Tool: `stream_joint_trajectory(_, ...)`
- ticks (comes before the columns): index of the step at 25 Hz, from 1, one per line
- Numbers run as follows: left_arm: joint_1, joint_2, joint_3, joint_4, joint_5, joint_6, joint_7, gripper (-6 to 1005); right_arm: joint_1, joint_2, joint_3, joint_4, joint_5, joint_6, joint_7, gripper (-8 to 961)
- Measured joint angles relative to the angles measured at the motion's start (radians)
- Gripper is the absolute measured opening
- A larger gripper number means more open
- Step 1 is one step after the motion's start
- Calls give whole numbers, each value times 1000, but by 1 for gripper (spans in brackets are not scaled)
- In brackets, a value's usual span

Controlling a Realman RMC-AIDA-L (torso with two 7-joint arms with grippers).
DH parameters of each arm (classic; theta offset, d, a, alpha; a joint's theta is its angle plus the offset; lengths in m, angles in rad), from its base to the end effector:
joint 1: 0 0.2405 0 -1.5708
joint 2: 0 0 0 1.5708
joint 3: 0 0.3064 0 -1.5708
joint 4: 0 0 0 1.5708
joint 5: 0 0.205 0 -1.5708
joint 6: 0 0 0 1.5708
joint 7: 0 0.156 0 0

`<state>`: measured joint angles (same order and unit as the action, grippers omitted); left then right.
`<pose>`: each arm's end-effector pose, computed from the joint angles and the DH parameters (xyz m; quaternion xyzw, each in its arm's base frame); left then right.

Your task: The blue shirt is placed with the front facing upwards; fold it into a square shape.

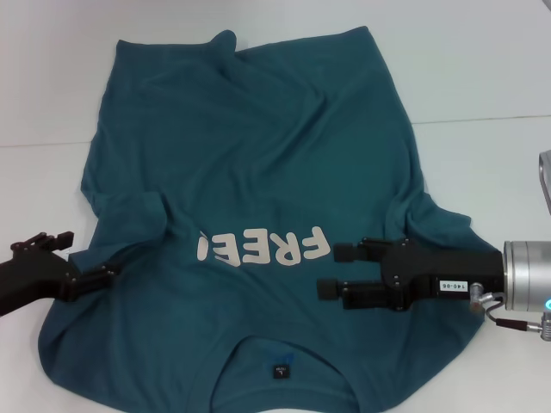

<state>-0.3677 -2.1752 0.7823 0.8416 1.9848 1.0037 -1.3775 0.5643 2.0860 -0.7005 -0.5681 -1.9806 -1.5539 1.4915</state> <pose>-0.3597 0.3662 -0.0302 -0.8789 -0.2724 -0.1133 0.3749 0.2801 0.3520 -0.0540 -0.9183 0.2810 0.2668 0.0813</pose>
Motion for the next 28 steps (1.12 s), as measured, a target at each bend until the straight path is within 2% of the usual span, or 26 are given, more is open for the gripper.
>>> stream_joint_trajectory(28, -2, 0, 17, -42, 9, -54, 94, 866, -9, 0, 1, 11, 16, 0, -7, 885)
